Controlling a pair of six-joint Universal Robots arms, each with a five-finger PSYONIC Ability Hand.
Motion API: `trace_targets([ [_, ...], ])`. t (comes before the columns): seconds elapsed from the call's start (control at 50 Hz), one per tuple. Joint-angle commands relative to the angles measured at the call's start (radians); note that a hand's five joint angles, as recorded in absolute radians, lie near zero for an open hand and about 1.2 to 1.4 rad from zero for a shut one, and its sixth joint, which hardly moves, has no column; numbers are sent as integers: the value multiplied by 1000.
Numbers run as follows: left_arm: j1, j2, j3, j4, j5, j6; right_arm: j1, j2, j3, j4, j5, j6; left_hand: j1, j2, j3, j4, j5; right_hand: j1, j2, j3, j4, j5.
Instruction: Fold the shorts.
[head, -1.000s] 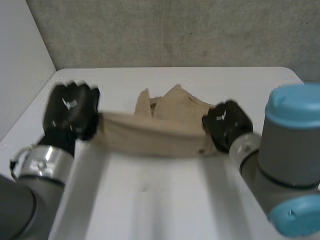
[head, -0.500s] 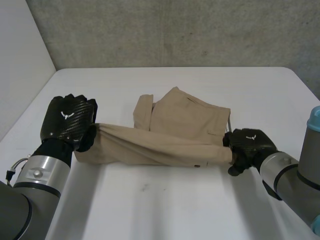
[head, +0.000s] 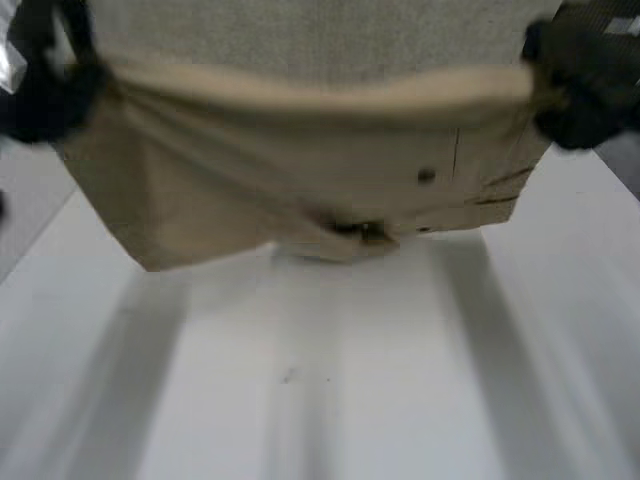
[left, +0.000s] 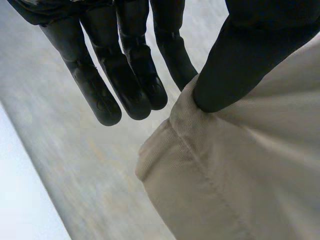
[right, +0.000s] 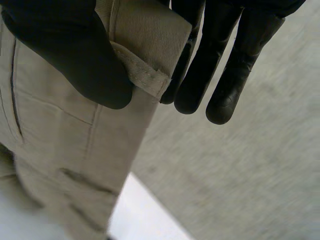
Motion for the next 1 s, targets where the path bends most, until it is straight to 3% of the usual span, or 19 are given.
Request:
trace_targets([
  [0.02,9,50,123,-89,3,-2,-6,69,-257,200,9,-89,265,198,203,192,262,436,217,214,205,247],
  [0.16,9,-41,85,-118,23,-3,6,216,-310,251,32,-100,265,198,203,192,262,436,217,214,205,247],
  [0.32,12,-402,56,-79,50,-2,83,425,-274,215,85,-97,265,198,203,192,262,436,217,214,205,247],
  [0.4,41,-562,175,-5,41,8,126,492,-348,98,139,-91,265,198,203,192,262,436,217,214,205,247],
  [0.48,81,-685,437,33,37,9,151,540,-487,-55,161,-90,265,198,203,192,262,436,217,214,205,247],
  [0.58,75,-693,700,75,-20,5,161,583,-740,-236,194,-97,265,198,203,192,262,436,217,214,205,247],
  [0.64,71,-635,754,198,-121,3,167,584,-883,-308,224,-95,265,198,203,192,262,436,217,214,205,247],
  [0.7,72,-541,737,288,-170,5,172,583,-951,-292,230,-98,265,198,203,192,262,436,217,214,205,247],
  [0.9,80,-362,421,320,-100,0,181,577,-923,-42,230,-55,265,198,203,192,262,436,217,214,205,247],
  [1.0,81,-268,126,282,-69,0,171,575,-750,101,221,-20,265,198,203,192,262,436,217,214,205,247],
])
